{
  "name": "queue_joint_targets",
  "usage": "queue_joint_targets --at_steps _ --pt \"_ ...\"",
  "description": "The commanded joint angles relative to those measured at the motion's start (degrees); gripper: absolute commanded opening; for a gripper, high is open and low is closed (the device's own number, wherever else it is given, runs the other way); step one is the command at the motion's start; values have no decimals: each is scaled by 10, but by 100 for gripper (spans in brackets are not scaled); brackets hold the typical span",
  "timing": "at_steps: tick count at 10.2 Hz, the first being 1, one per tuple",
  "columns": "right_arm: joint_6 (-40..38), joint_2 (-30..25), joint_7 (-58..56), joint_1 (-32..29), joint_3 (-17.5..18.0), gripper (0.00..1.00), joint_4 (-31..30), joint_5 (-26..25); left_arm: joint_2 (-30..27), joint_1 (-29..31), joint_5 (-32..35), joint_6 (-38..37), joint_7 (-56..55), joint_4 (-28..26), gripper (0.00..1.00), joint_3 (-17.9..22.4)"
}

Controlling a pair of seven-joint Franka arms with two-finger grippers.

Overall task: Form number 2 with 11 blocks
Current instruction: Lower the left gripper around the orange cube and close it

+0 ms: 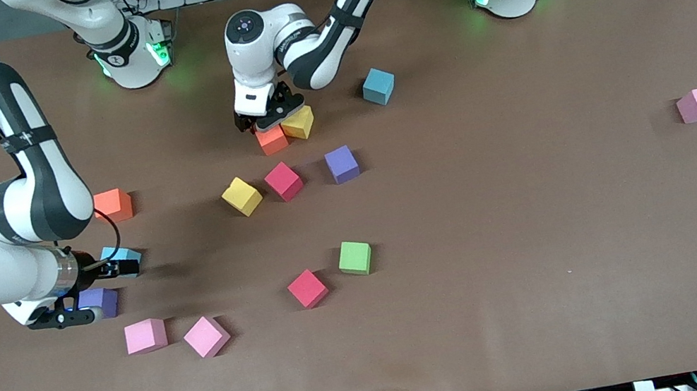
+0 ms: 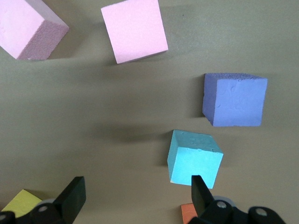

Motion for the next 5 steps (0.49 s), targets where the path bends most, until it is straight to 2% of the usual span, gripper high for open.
queue_joint_targets --at_steps 1,5 --pt "5 1 10 2 1 100 -1 8 7 2 4 -1 11 11 100 4" --pt "6 1 10 2 1 100 -1 8 7 9 4 -1 24 11 100 6"
